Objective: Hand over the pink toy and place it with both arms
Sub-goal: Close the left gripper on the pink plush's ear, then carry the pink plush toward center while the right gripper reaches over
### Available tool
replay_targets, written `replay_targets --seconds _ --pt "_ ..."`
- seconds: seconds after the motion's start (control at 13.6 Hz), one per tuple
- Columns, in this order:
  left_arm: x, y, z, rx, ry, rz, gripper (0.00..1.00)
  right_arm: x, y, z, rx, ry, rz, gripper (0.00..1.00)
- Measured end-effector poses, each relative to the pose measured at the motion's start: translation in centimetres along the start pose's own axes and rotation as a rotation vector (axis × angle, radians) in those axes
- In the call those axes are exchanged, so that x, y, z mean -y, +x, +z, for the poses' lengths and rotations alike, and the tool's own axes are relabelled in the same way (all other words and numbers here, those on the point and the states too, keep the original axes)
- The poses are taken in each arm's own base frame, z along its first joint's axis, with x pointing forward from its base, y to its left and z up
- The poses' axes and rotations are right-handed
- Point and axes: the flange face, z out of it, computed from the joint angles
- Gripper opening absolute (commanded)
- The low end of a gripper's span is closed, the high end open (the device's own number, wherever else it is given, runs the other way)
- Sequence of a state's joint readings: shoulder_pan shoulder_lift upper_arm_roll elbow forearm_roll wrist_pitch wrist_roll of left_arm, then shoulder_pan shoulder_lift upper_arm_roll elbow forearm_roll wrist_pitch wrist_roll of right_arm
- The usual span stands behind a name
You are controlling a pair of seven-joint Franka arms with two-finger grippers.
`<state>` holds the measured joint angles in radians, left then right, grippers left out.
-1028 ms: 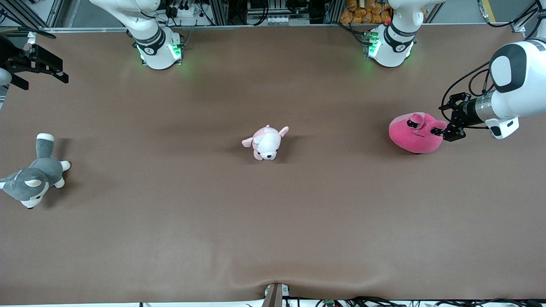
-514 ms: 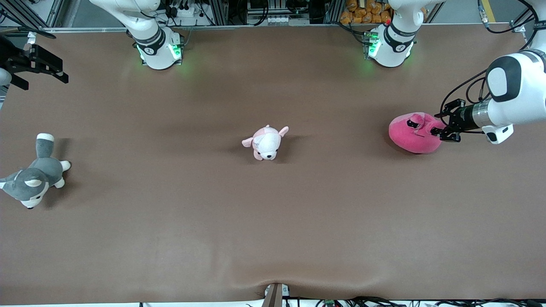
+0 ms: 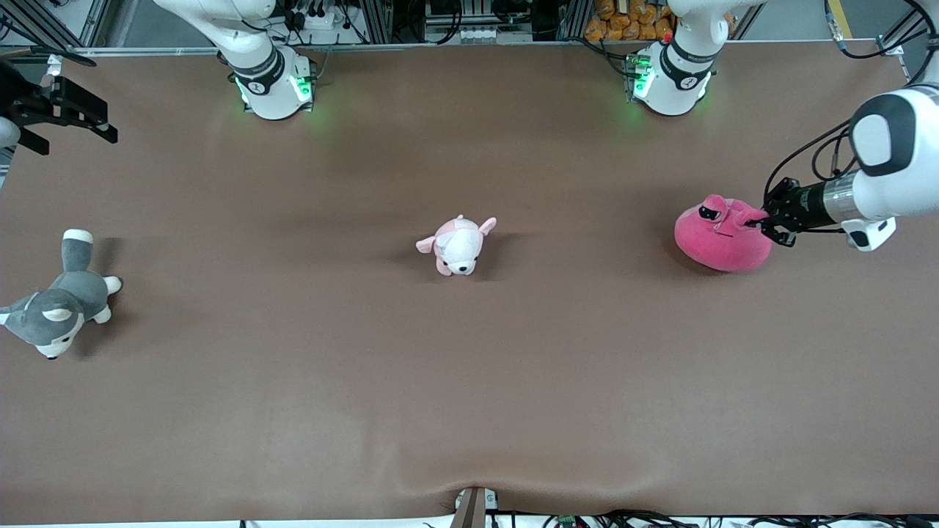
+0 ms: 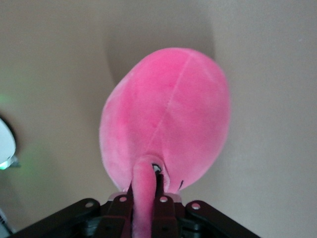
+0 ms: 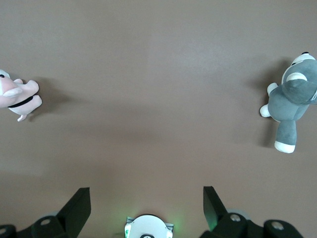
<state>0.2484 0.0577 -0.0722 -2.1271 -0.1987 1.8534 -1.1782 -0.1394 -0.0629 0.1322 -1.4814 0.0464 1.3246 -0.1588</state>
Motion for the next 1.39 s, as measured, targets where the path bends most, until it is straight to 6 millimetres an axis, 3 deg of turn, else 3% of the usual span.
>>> replay_targets --seconds 0.15,0.29,0.51,0.66,0.95,1.25,1.39 --pt "-0.2 -1.7 -3.8 0.028 0.027 -0.011 0.0 -0.5 0.8 1.0 0.018 0.006 0.005 1.0" --pt "-0.4 -4.8 -7.5 0.054 0.053 -0.002 0.0 -2.1 2.4 2.8 0.039 0.018 0.025 1.0" --pt "-1.6 -13.2 -11.8 0.008 0.03 0.003 0.0 -3.6 5.0 3.7 0.033 0.032 0.027 1.0" --pt "-1.9 -19.5 -13.8 -0.012 -0.008 -0.003 0.0 -2.6 6.1 3.5 0.021 0.042 0.052 1.0" --pt "-1.9 -30.0 -15.8 0.042 -0.057 -0.126 0.0 4.9 7.7 3.2 0.034 0.153 0.354 1.0" --pt "-3.2 -39.5 -13.1 0.043 -0.028 -0.207 0.0 12.6 9.5 3.5 0.064 0.282 0.742 1.0" --pt "-3.3 -44.3 -11.5 0.05 -0.045 -0.219 0.0 17.4 10.0 3.8 0.087 0.32 0.921 1.0"
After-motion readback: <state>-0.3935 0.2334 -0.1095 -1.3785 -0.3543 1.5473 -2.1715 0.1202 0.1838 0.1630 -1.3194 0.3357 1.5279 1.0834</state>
